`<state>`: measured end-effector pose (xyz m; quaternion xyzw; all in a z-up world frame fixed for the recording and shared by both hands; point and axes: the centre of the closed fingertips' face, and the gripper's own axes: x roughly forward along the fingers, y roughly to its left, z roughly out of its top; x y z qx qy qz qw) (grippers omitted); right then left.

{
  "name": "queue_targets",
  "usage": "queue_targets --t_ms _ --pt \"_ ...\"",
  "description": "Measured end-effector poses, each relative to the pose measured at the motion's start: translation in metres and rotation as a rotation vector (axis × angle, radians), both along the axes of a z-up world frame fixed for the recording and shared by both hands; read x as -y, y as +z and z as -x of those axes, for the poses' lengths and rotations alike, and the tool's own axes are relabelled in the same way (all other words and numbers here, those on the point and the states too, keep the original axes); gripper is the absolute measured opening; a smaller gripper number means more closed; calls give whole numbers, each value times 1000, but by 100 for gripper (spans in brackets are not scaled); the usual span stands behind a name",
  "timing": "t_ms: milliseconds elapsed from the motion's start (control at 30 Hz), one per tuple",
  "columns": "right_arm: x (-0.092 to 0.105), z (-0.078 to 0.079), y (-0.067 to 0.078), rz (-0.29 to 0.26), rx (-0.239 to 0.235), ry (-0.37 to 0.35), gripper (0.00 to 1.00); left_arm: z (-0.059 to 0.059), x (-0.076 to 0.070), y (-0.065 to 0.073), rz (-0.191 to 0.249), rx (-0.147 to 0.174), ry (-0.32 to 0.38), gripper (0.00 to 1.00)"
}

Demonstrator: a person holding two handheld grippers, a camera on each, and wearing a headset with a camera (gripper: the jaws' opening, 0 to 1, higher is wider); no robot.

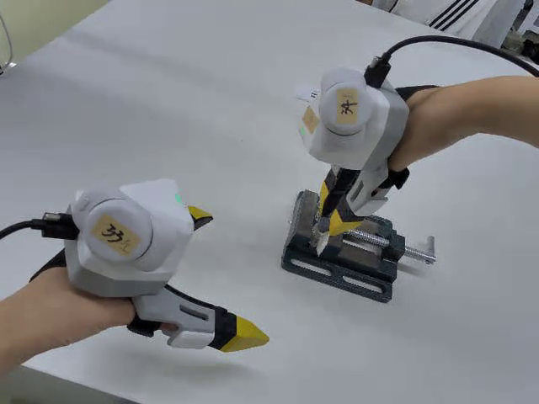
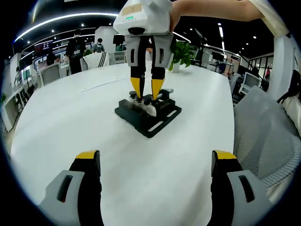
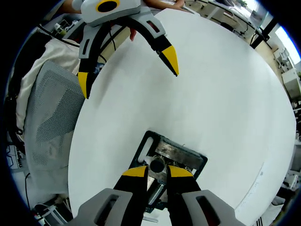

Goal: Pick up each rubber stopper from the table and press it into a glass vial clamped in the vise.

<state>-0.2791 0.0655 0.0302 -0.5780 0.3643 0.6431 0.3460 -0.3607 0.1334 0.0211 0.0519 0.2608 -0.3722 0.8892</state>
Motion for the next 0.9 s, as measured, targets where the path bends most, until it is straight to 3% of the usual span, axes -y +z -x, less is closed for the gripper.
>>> queue_targets --t_ms 67,233,900 --pt "-1 -1 3 -15 2 -1 12 0 1 0 1 -1 -3 98" --pt "-1 -1 6 -31 -5 -7 0 -1 1 0 0 -2 -6 98" --pt "-4 -1 1 -71 -10 -57 0 0 1 -5 -6 -18 -8 98"
